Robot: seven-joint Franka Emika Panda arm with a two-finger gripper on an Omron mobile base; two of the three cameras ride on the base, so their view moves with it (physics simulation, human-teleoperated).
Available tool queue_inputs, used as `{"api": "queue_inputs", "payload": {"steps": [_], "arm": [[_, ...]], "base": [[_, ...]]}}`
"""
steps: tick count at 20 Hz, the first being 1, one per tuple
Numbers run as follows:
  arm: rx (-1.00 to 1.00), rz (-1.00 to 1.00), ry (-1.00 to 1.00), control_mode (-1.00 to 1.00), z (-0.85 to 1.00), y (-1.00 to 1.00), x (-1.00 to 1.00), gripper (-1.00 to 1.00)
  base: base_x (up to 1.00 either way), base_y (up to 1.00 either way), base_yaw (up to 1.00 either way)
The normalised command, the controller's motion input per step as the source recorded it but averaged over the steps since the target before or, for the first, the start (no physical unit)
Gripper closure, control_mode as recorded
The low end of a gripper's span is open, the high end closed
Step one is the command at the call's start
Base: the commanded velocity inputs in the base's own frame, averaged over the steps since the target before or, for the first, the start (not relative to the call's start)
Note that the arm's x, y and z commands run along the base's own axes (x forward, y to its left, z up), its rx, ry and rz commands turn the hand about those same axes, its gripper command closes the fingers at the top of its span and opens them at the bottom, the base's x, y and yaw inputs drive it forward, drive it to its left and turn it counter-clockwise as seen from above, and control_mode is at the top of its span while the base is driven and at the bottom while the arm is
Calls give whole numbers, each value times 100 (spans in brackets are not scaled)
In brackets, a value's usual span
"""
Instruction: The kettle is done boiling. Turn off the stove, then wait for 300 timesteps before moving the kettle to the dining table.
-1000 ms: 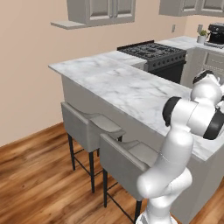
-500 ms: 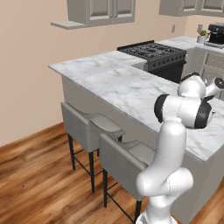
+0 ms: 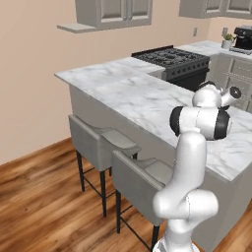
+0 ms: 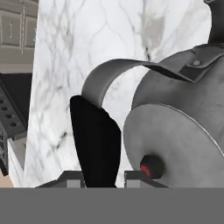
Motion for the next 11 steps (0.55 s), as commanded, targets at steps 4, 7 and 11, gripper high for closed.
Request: {"api": "queue_inputs", "payload": {"steps": [4,7,11], "arm": [[0,0,0,-100,-31,20,52,100],[0,0,0,-100,-31,24,31,100],[0,0,0,-100,-24,7,-2,100]], "base": [[0,0,0],[0,0,0],[0,0,0]]}}
